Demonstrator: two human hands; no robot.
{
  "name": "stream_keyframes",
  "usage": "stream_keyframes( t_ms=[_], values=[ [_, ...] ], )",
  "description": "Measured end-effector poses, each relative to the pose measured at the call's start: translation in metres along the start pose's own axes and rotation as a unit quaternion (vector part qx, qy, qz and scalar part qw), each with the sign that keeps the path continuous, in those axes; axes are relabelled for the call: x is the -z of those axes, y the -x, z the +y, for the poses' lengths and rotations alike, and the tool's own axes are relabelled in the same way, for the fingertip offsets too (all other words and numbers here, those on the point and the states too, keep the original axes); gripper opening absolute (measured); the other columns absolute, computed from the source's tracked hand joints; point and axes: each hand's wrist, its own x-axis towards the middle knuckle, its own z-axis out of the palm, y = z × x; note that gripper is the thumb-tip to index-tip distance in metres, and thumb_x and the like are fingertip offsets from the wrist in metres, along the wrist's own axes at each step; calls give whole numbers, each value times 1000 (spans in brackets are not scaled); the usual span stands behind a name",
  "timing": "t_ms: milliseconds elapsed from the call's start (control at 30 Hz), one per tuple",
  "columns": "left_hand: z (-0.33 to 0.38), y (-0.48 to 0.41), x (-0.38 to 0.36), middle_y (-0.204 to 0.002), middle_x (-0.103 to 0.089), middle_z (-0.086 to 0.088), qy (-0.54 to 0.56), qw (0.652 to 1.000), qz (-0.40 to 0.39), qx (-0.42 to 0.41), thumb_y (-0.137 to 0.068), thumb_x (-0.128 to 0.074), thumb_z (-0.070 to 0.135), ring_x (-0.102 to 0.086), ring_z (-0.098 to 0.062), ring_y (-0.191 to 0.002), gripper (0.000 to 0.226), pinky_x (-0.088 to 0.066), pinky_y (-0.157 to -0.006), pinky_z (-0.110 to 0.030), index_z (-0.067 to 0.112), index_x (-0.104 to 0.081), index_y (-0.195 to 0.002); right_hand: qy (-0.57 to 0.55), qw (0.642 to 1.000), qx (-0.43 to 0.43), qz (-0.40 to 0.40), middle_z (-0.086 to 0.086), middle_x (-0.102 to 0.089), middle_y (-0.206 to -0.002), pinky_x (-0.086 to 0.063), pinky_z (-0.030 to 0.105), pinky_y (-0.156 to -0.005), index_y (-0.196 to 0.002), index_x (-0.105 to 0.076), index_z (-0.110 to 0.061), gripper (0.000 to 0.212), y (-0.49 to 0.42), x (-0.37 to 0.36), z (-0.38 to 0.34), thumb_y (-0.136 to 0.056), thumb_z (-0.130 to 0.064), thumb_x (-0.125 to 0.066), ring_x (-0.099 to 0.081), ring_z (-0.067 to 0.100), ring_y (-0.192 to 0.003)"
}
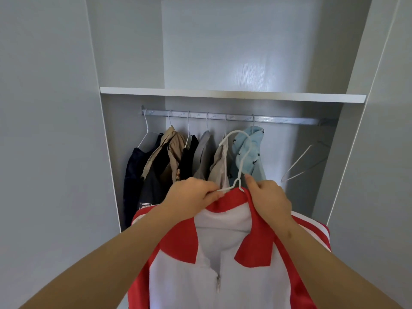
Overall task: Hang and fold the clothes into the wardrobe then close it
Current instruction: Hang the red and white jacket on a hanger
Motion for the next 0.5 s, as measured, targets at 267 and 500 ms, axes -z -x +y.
stream_keyframes(
  t_ms=[267,500],
  values=[
    [12,0,-8,-87,-65,4,85,983,160,-12,-91,-56,32,-60,-10,-80,19,-50,-67,-33,20,-70,-94,86,993,23,78,-2,-45,-57,-28,24,-50,-54,-39,-18,50,11,30,40,-99,-37,-28,-44,12,-54],
    [38,-14,-21,-83,-60,4,150,978,138,-51,-87,-63,25,-56,-12,-79,12,-46,-68,-30,14,-66,-91,93,979,175,-43,-9,-43,-54,-26,21,-49,-57,-36,-26,45,22,40,30,-91,-56,-34,-42,4,-54]
  ],
)
